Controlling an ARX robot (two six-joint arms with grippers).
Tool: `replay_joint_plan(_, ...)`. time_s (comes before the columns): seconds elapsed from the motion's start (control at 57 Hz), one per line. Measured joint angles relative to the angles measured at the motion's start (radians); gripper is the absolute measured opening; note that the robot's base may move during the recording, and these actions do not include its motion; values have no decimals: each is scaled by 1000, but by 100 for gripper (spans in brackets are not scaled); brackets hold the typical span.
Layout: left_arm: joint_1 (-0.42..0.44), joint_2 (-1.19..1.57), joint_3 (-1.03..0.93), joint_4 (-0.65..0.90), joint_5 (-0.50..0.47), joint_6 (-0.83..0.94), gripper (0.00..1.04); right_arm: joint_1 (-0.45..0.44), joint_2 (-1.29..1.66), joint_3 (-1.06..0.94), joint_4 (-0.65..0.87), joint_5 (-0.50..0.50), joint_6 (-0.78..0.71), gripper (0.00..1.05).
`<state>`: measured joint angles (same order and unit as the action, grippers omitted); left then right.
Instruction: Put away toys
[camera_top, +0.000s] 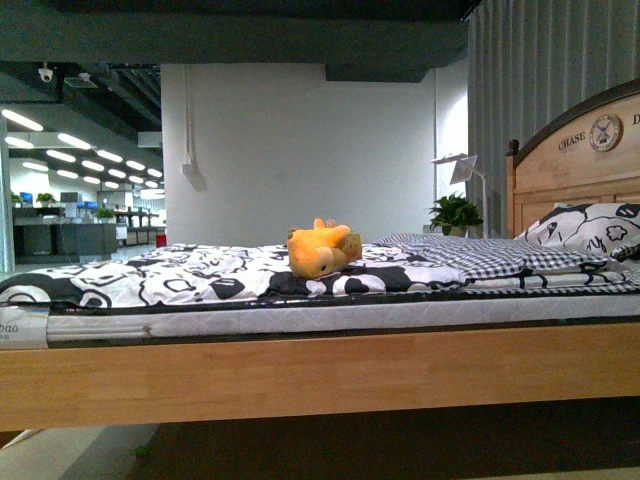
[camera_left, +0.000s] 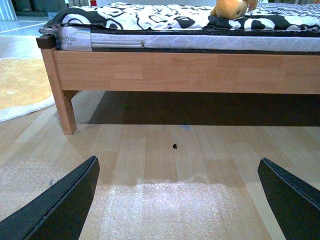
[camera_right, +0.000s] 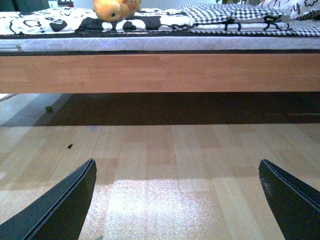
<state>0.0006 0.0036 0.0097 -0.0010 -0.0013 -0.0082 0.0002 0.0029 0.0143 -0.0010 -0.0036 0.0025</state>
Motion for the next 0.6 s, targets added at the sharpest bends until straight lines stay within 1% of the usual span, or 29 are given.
replay_joint_plan(0.597, 0, 0, 0, 0, 0, 0, 98, 0, 0, 0, 0, 0, 0, 98)
